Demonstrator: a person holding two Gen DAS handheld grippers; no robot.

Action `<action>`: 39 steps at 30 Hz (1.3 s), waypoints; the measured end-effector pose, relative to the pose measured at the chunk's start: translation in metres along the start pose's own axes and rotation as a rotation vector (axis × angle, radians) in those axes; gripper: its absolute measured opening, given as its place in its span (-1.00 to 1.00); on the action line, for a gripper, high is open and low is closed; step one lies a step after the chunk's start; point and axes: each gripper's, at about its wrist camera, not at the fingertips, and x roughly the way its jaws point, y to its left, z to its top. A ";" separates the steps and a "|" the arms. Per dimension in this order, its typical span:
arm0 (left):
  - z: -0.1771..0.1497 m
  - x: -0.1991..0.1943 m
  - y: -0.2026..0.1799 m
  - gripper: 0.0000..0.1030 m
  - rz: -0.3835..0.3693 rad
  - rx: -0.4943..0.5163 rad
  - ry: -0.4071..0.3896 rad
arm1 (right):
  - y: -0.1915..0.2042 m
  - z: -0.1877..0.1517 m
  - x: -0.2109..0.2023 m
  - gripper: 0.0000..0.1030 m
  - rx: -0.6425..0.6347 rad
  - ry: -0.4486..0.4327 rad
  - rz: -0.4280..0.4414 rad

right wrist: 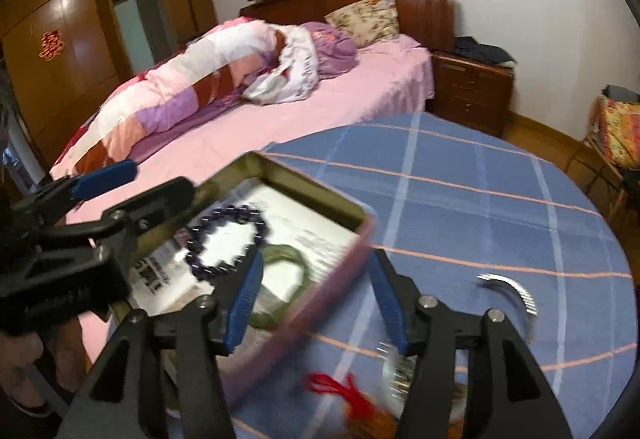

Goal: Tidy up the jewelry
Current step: 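Carry the bead bracelet and green bangle into the tin and open both tools, then grasp the white jade bangle by its rim with the left tool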

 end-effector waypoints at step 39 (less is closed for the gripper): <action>-0.041 0.047 -0.153 -0.42 -0.176 0.252 0.242 | -0.122 -0.058 -0.046 0.38 0.187 -0.073 -0.310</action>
